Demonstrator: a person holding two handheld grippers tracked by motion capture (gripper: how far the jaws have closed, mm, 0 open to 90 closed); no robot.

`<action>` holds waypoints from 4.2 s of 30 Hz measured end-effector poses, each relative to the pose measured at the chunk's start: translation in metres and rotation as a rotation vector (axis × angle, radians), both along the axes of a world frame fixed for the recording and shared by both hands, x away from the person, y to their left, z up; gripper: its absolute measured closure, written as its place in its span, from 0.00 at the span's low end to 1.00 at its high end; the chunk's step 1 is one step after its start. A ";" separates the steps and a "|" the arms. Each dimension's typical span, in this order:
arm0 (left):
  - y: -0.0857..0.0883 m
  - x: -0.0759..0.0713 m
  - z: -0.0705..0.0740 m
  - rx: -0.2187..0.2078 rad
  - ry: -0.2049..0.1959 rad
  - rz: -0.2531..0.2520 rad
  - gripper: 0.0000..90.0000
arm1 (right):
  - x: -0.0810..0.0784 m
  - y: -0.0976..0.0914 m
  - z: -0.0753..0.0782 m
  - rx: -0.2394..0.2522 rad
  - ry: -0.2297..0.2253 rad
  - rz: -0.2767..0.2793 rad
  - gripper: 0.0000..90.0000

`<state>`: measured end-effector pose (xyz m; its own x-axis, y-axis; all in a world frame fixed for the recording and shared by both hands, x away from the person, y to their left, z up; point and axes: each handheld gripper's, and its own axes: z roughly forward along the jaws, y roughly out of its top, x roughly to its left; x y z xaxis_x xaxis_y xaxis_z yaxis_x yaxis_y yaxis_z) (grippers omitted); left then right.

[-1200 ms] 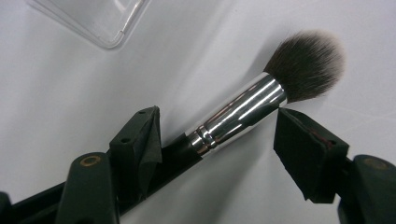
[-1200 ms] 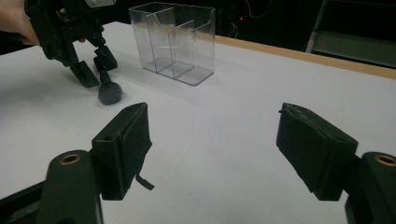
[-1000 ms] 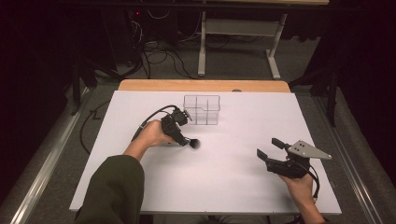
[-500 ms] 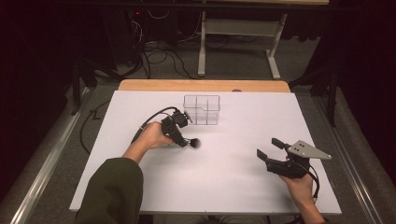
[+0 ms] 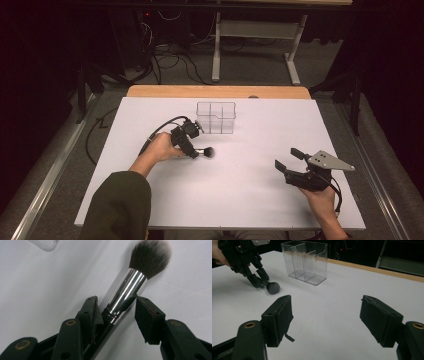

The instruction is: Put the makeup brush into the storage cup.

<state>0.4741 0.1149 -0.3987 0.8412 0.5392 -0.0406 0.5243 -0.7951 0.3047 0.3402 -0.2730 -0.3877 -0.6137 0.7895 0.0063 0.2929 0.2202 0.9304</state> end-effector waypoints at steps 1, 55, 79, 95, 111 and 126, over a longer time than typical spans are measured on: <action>0.002 0.000 -0.001 -0.003 0.001 0.006 0.60 | 0.000 0.000 0.000 0.001 0.000 -0.001 0.31; 0.005 -0.027 0.014 -0.050 -0.060 -0.004 0.81 | 0.000 0.000 0.000 -0.002 0.003 0.001 0.31; 0.016 -0.064 0.044 -0.283 -0.158 0.047 0.81 | 0.000 -0.001 0.000 0.012 0.004 -0.001 0.31; 0.024 -0.088 0.051 -0.412 -0.207 0.076 0.81 | 0.000 -0.001 0.000 0.014 0.006 0.000 0.31; 0.022 -0.107 0.049 -0.503 -0.245 0.100 0.81 | -0.003 0.002 0.006 0.013 0.029 0.015 0.32; 0.015 -0.121 0.048 -0.567 -0.270 0.086 0.81 | -0.005 0.009 0.011 0.018 0.045 0.072 0.34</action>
<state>0.3532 0.1296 -0.3509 0.8166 0.5620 -0.1319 0.4247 -0.4300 0.7967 0.3348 -0.2641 -0.3771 -0.6677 0.7428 0.0489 0.3187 0.2260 0.9205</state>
